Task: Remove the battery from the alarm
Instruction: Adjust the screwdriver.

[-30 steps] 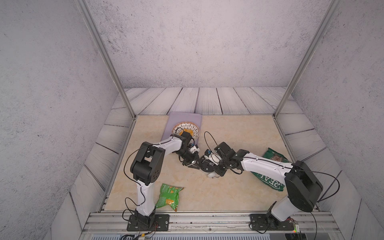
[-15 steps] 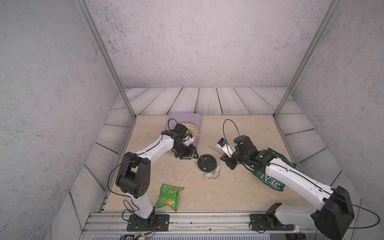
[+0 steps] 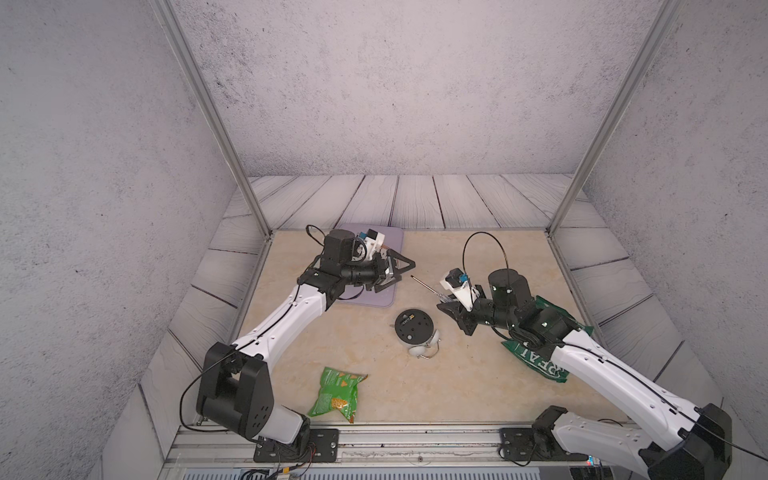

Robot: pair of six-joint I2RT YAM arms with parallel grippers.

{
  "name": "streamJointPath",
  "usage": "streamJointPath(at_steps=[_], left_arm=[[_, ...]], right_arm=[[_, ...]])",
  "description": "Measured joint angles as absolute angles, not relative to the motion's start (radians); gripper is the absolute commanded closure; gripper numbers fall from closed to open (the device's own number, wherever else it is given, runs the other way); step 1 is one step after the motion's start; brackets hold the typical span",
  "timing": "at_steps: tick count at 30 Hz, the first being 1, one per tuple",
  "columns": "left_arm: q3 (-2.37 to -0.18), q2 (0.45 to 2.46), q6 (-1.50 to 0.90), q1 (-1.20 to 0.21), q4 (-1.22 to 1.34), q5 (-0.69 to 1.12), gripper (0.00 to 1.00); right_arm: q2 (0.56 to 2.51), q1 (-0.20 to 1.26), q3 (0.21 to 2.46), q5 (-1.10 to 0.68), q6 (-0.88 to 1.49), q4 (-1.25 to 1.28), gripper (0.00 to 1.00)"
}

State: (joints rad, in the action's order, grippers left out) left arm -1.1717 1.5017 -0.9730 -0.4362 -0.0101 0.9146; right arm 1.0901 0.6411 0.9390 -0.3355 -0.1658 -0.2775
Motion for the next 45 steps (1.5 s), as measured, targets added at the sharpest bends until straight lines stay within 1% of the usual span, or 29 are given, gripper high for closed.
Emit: streamJointPath(at_steps=[2,4,5,7,8,9,11,12,14,15,16,18,20,22,25,29,34,37,39,42,45], left_arm=[[-1.172,1.527,-1.034,-0.467,0.036,0.924,0.28],[-1.172,1.538,-1.083,-0.490,0.065,0.928,0.44],[-1.172,1.539,-1.103,-0.496,0.078,0.929,0.53],[-1.174,1.538,-1.144,-0.501,0.107,0.927,0.81],[-1.174,1.538,-1.161,-0.501,0.122,0.924,0.93],[-1.174,1.537,-1.177,-0.501,0.134,0.921,1.00],[-1.173,1.535,-1.215,-0.501,0.169,0.910,1.00],[-1.171,1.530,-1.234,-0.501,0.181,0.898,1.00],[-1.153,1.515,-1.270,-0.498,0.207,0.861,1.00],[-1.135,1.503,-1.293,-0.496,0.221,0.835,1.00],[-1.118,1.489,-1.313,-0.492,0.228,0.807,1.00],[-1.071,1.458,-1.362,-0.472,0.257,0.735,1.00],[-1.028,1.438,-1.410,-0.453,0.294,0.654,1.00],[-1.007,1.433,-1.447,-0.444,0.321,0.578,1.00],[-0.986,1.427,-1.491,-0.447,0.365,0.479,1.00],[-0.977,1.417,-1.534,-0.459,0.435,0.377,1.00],[-0.933,1.409,-1.590,-0.493,0.547,0.278,1.00],[-0.905,1.409,-1.613,-0.511,0.580,0.238,1.00],[-0.899,1.409,-1.626,-0.523,0.590,0.220,1.00],[-0.898,1.409,-1.645,-0.535,0.620,0.194,1.00],[-0.896,1.412,-1.666,-0.550,0.654,0.167,1.00]], right_arm=[[1.090,0.641,0.939,-0.345,-0.170,-0.263,1.00],[1.090,0.641,0.939,-0.351,-0.175,-0.253,1.00],[1.091,0.641,0.939,-0.353,-0.178,-0.249,1.00],[1.094,0.641,0.939,-0.353,-0.188,-0.245,1.00],[1.097,0.641,0.939,-0.352,-0.193,-0.242,1.00],[1.101,0.641,0.939,-0.349,-0.196,-0.241,1.00],[1.110,0.641,0.939,-0.339,-0.200,-0.241,1.00],[1.115,0.641,0.939,-0.333,-0.198,-0.235,0.95],[1.120,0.633,0.939,-0.327,-0.172,-0.207,0.73],[1.120,0.625,0.938,-0.334,-0.141,-0.184,0.55],[1.120,0.611,0.933,-0.338,-0.093,-0.157,0.44],[1.118,0.559,0.909,-0.360,0.021,-0.059,0.29],[1.119,0.513,0.865,-0.386,0.167,0.060,0.24],[1.128,0.487,0.827,-0.403,0.318,0.175,0.23],[1.175,0.486,0.811,-0.427,0.548,0.347,0.20],[1.266,0.490,0.791,-0.399,0.826,0.604,0.18],[1.349,0.493,0.792,-0.354,1.042,0.731,0.20],[1.377,0.500,0.796,-0.326,1.113,0.762,0.22],[1.394,0.503,0.804,-0.314,1.148,0.776,0.26],[1.433,0.508,0.845,-0.312,1.193,0.797,0.40],[1.480,0.511,0.894,-0.319,1.243,0.832,0.50]])
